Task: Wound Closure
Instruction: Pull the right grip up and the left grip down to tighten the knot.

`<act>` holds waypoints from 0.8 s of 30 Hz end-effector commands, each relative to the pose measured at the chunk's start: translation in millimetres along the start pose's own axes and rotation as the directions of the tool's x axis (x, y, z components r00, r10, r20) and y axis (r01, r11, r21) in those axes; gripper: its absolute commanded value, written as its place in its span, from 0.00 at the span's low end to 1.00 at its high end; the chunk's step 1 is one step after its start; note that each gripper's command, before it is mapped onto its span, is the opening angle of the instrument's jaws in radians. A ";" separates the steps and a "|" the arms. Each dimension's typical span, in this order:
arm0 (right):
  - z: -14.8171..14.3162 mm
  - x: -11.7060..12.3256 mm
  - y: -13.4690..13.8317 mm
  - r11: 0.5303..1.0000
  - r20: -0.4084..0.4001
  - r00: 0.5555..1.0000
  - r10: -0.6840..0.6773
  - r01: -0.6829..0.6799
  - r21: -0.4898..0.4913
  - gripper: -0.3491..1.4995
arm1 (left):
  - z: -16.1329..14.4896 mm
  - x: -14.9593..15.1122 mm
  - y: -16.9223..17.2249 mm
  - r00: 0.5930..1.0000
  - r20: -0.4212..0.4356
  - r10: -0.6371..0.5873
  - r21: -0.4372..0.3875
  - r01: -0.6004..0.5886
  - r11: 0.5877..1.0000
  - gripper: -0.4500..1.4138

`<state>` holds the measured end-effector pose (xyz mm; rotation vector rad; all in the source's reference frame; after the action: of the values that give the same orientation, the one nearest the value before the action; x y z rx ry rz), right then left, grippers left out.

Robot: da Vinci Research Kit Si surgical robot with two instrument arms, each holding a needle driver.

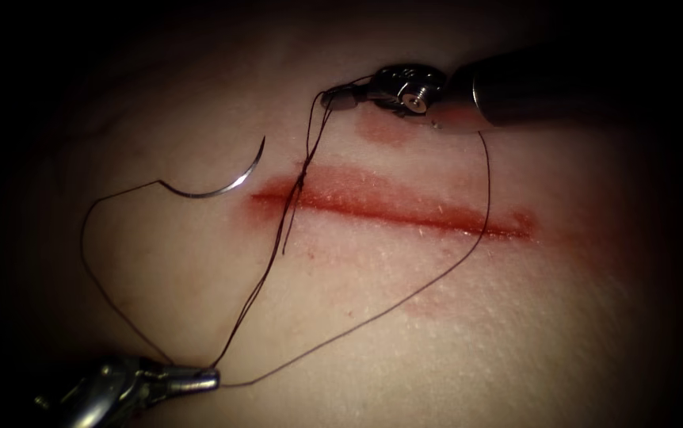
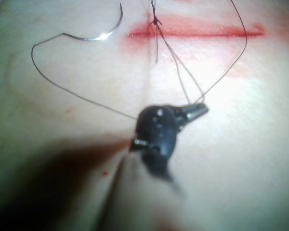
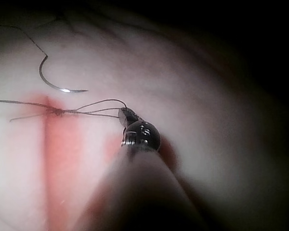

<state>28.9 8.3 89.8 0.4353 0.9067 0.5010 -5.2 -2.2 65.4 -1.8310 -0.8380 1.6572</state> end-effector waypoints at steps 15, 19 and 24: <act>0.8 -0.1 0.1 1.000 -0.001 1.000 -0.001 0.001 0.002 0.00 | 0.3 2.0 -0.9 0.992 0.026 0.120 0.070 -0.122 0.990 0.05; 0.8 -0.1 0.1 1.000 -0.001 1.000 -0.001 0.001 0.002 0.00 | 0.0 0.8 0.0 0.994 0.030 0.108 0.043 -0.109 0.993 0.05; 0.8 -0.1 0.1 1.000 -0.001 1.000 -0.001 0.001 0.002 0.00 | -0.3 0.7 0.6 0.997 0.065 0.031 -0.073 -0.026 0.997 0.05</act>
<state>28.9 8.3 89.8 0.4350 0.9068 0.5015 -4.2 -1.7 63.8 -1.8547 -0.9107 1.7362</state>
